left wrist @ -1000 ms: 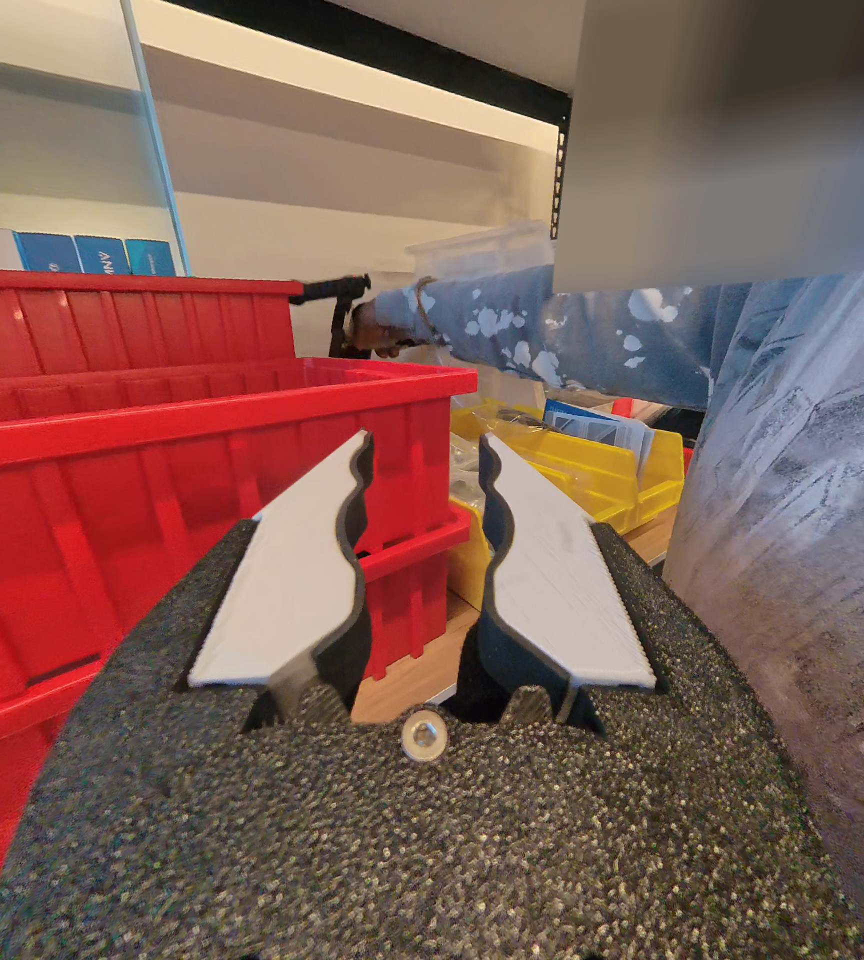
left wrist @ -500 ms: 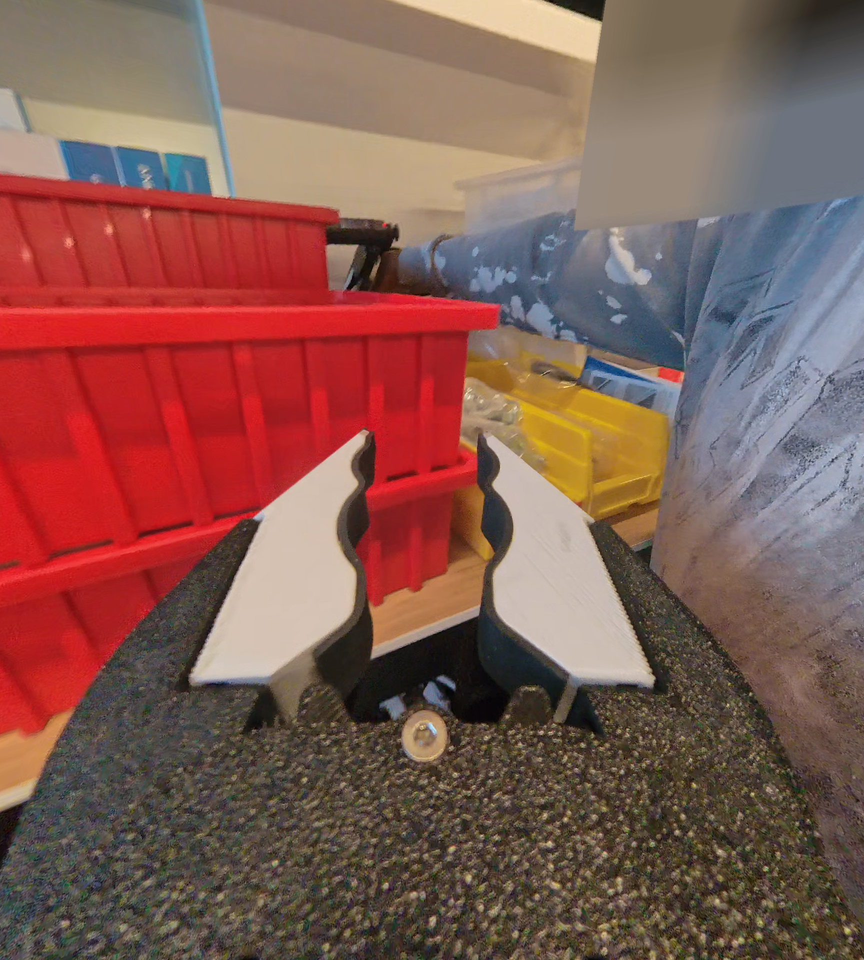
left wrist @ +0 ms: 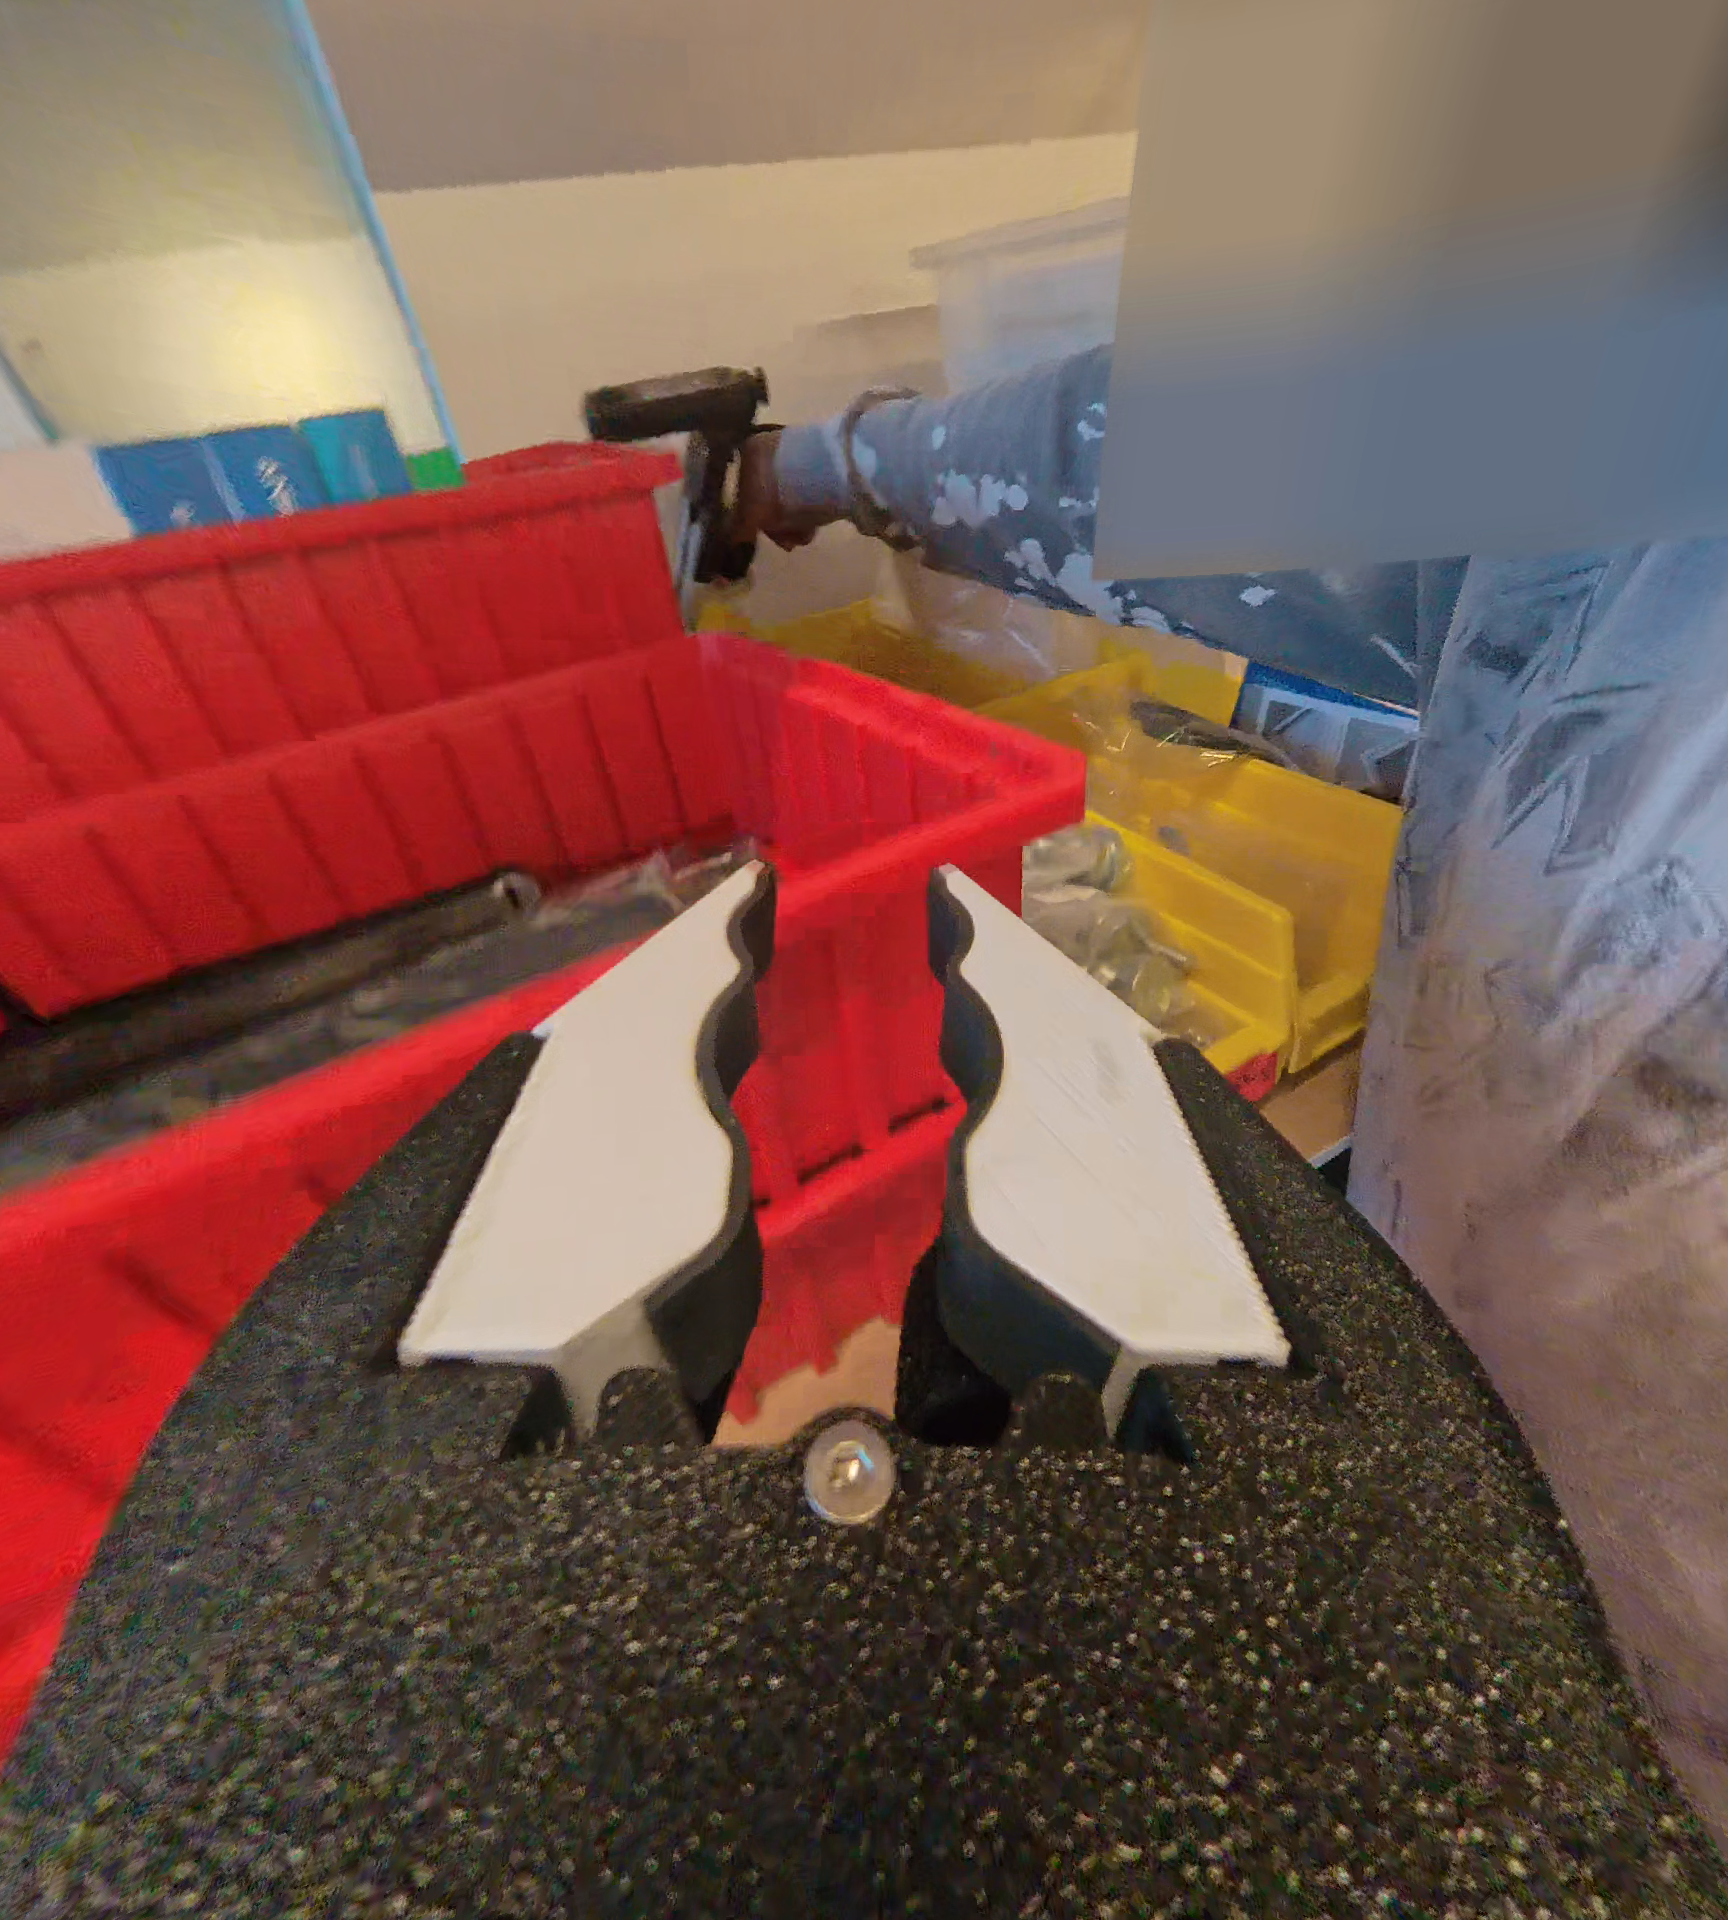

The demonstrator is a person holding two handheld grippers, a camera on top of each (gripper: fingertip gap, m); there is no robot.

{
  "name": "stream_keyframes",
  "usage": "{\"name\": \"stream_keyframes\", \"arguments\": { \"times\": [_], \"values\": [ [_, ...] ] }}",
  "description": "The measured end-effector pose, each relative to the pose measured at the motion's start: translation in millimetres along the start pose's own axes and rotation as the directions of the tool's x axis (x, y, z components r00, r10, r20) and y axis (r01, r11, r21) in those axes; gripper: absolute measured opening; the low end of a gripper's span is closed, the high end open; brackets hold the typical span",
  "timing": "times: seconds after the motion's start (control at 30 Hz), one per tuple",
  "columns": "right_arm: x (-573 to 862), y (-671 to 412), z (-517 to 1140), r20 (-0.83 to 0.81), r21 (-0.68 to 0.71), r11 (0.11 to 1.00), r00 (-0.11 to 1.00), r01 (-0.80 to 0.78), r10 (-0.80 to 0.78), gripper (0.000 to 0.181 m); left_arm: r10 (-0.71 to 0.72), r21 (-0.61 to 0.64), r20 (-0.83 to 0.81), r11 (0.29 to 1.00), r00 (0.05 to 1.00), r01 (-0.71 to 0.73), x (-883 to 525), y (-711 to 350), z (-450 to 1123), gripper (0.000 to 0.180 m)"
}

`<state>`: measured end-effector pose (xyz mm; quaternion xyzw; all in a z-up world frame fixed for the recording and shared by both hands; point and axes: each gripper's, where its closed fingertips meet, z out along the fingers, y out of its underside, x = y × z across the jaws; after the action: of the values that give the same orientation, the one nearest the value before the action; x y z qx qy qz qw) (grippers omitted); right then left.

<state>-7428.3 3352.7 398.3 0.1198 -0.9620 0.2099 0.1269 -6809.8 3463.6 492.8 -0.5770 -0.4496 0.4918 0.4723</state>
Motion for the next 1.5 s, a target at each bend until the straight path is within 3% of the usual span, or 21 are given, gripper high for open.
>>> {"name": "stream_keyframes", "arguments": {
  "times": [0.23,0.57,1.07,1.5],
  "values": [
    [-10,-11,-62,-0.005,0.103,0.994,0.999,-0.034,0.034,0.003,0.147,-0.020,-0.147,0.988,0.978,-0.152,6,-59,66,0.027],
    [-25,-11,-115,-0.089,0.175,0.985,0.996,-0.017,0.033,0.002,0.115,-0.132,-0.283,0.979,0.952,-0.157,5,-82,161,0.029],
    [-16,-28,-145,-0.075,0.214,0.977,0.997,0.005,0.011,0.003,0.053,-0.156,-0.189,0.984,0.981,-0.083,-18,-67,136,0.028],
    [-24,-38,-160,-0.038,0.256,0.967,0.999,-0.010,0.020,0.004,0.048,-0.164,-0.217,0.983,0.975,-0.085,-16,-65,143,0.028]
  ]
}}
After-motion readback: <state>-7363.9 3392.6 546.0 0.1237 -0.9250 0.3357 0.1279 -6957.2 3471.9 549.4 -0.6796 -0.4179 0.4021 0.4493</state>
